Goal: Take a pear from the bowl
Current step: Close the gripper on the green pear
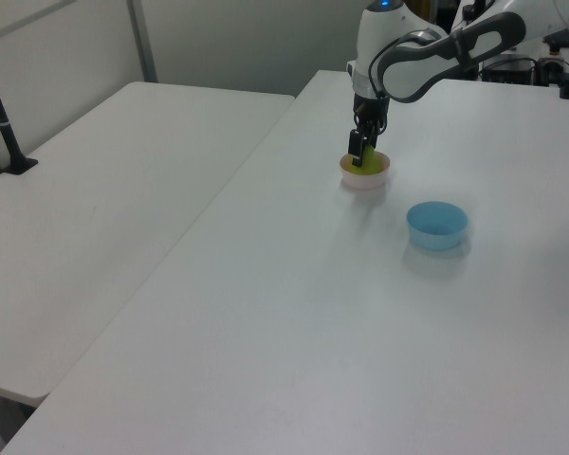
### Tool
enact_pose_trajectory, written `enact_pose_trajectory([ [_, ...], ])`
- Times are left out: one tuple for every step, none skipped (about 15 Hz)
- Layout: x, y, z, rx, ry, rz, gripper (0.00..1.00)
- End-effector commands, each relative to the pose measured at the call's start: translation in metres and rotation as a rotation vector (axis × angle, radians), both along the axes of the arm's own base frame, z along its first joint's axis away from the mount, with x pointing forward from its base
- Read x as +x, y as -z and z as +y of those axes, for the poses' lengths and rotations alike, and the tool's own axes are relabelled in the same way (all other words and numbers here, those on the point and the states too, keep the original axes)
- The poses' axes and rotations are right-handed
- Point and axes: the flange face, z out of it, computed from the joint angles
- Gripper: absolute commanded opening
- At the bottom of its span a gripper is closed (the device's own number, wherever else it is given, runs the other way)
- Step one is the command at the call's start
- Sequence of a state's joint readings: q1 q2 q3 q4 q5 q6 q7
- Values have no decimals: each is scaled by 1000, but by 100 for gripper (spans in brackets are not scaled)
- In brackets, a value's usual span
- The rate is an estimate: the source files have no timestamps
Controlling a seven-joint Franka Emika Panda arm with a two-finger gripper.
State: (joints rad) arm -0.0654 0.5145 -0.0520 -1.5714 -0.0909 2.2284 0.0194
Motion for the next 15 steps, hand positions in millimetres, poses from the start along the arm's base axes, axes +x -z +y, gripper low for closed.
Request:
enact_pose_trajectory([
  [6,5,-1,-28,-38,-14,83],
  [6,6,-1,-32,-41,-12,83],
  [6,11,-1,-34,-42,-4,83],
  [6,12,-1,-38,-45,-4,83],
  [6,17,-1,-37,-44,2,82],
  [6,18,0,-40,-48,4,78],
  [6,18,0,-39,-47,4,73],
  [6,18,0,-40,-48,4,68],
  [6,18,0,-38,-46,4,62],
  [6,17,1,-38,-47,4,57],
  [6,16,1,-38,-47,3,52],
  [7,14,1,-38,-47,1,48],
  [7,11,1,-39,-47,-2,47],
  [7,7,2,-38,-46,-7,44],
  [6,0,3,-37,-44,-13,43],
])
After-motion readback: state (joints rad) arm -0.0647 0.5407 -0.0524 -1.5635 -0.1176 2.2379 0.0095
